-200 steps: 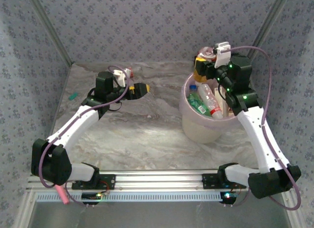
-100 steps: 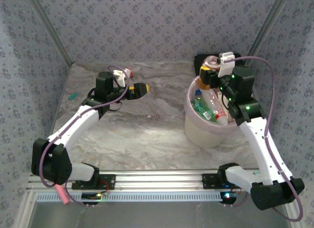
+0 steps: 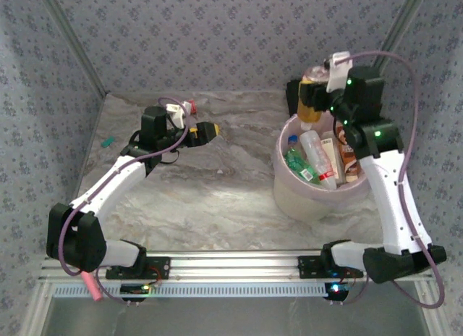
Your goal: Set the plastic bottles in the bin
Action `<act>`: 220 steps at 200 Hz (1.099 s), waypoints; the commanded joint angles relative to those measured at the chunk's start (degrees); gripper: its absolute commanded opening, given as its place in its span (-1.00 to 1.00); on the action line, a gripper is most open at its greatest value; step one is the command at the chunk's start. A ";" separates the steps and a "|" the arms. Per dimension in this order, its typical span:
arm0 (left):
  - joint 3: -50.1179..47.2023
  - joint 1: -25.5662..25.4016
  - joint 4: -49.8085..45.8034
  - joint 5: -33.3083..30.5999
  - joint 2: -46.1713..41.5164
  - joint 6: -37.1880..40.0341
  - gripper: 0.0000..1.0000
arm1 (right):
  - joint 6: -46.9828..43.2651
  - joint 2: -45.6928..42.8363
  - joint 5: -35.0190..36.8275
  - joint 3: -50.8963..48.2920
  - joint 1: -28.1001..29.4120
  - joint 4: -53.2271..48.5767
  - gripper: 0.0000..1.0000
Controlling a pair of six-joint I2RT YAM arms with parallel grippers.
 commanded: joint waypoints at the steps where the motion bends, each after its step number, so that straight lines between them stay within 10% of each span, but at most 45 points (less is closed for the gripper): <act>1: 1.64 0.65 -3.60 -5.34 0.86 -0.05 1.00 | 0.22 1.20 1.43 10.78 0.18 -11.86 -0.33; 109: 25.46 7.55 -20.23 -21.03 22.17 22.24 0.98 | 5.52 5.87 9.27 23.78 -0.23 -48.16 -0.45; 195: 47.83 10.98 -23.87 -17.10 44.24 32.55 0.97 | 5.04 13.11 6.75 15.02 -3.89 -51.79 -0.44; 220: 55.50 12.28 -26.40 -14.98 49.40 33.74 0.98 | 3.94 13.47 5.20 12.27 -5.05 -49.03 -0.01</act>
